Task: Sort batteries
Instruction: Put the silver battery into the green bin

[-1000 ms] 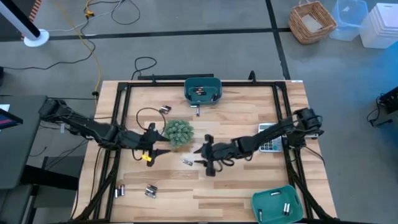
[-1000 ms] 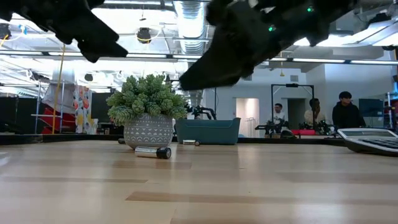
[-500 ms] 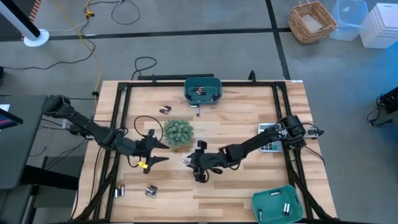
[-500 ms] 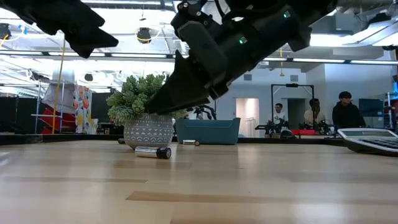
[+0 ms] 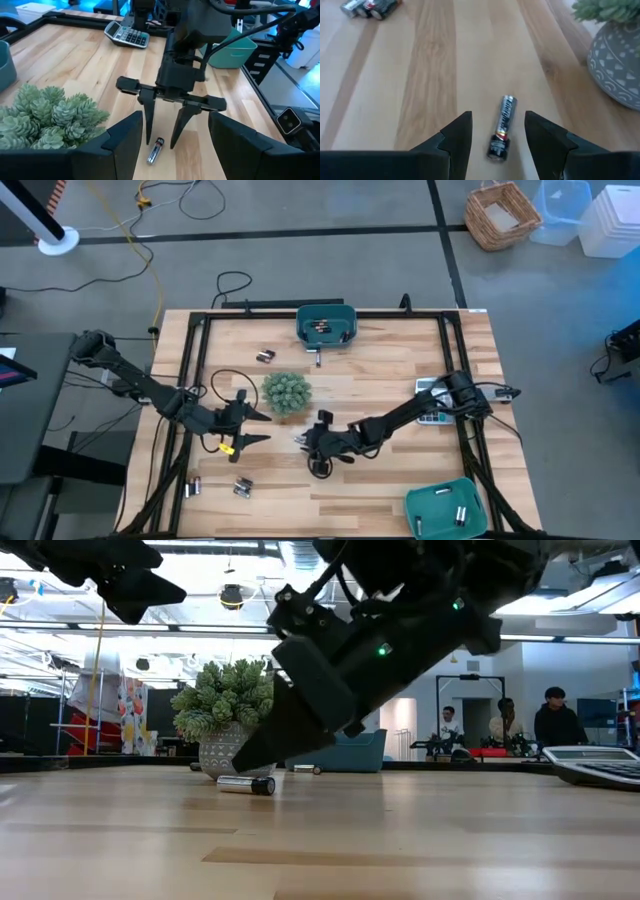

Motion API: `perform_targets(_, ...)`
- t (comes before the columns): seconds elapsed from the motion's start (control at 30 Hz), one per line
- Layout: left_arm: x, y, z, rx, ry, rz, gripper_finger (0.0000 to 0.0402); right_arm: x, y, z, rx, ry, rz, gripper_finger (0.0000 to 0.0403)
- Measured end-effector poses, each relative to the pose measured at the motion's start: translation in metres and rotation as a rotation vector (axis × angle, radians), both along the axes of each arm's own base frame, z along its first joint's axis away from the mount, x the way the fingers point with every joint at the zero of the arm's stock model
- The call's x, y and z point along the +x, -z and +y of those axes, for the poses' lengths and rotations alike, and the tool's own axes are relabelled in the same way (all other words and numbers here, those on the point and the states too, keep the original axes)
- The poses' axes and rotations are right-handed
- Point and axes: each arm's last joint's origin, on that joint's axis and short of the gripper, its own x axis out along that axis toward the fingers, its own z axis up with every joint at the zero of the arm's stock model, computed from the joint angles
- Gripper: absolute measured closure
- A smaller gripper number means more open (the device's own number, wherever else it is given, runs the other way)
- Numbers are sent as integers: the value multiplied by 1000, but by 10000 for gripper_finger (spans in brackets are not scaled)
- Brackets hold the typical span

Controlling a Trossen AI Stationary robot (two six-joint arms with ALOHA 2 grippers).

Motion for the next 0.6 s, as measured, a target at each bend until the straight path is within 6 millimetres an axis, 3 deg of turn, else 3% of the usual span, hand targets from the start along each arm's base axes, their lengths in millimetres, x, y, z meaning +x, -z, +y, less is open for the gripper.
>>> perform_targets(0.3, 0, 0, 0, 5, -1, 1, 182, 0, 5, -8, 4, 32, 45, 210)
perform_targets(0.6, 0, 0, 0, 4, -2, -1, 182, 8, 23, -5, 0, 46, 94, 221)
